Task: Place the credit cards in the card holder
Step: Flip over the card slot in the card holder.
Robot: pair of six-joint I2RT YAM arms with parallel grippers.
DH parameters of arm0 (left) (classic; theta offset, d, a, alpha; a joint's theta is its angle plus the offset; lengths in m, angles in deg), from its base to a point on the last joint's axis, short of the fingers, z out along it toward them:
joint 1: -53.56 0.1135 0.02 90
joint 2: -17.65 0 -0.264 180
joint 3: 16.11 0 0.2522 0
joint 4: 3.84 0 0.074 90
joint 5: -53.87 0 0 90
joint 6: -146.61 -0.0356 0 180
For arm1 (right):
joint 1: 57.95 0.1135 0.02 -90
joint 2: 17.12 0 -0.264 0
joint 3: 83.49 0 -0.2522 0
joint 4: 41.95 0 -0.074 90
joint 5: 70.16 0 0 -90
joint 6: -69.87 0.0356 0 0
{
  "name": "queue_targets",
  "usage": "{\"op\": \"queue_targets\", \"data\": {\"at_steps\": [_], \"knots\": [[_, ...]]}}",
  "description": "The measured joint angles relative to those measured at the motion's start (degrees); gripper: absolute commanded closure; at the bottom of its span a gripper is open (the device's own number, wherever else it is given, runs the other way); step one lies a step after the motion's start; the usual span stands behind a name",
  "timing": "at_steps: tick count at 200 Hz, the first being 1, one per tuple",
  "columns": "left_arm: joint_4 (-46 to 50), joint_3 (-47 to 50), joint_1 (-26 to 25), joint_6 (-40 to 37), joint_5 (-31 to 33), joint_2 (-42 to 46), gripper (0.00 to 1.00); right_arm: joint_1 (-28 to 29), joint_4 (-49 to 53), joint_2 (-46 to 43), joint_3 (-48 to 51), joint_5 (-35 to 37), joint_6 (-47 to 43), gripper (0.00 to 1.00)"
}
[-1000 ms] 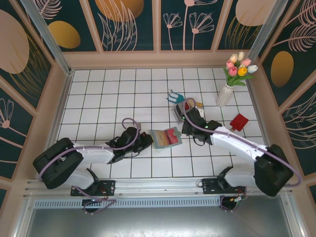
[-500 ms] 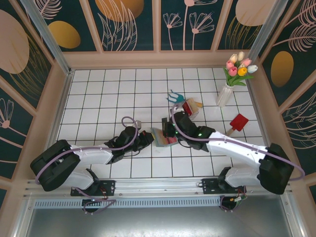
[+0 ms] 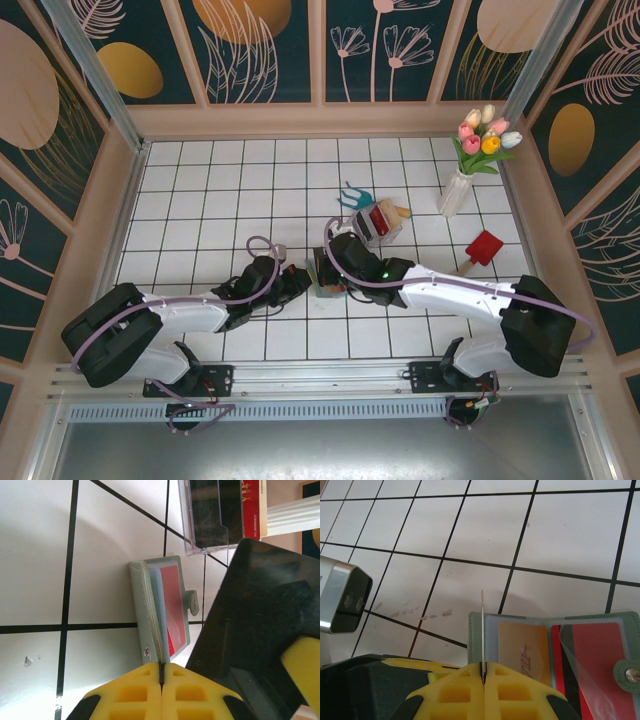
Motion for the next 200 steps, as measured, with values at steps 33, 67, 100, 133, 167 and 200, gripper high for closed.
{"op": "queue_targets", "data": {"at_steps": [33,67,100,133,167,200], "knots": [[-0.02,0.00,0.00,0.00,-0.59,-0.07,1.00,0.00,-0.04,0.48,-0.11,0.09,0.02,1.00],[-0.02,-0.04,0.00,0.00,-0.68,-0.22,1.00,0.39,1.03,2.21,-0.94,2.05,0.00,1.00],[-0.02,-0.07,0.00,0.00,-0.66,-0.22,1.00,0.66,3.61,2.56,-1.46,5.46,-0.07,1.00],[0.04,-0.07,0.00,-0.02,-0.61,-0.22,1.00,0.63,5.68,2.10,-1.97,8.39,-1.03,1.00],[0.74,-0.09,0.00,-0.37,-0.52,-0.22,1.00,0.00,8.15,0.90,-1.97,10.19,-1.20,1.00],[2.51,-0.11,0.00,-1.33,-0.15,-0.22,1.00,-3.85,10.43,0.70,-1.70,10.32,-1.09,1.00]]}}
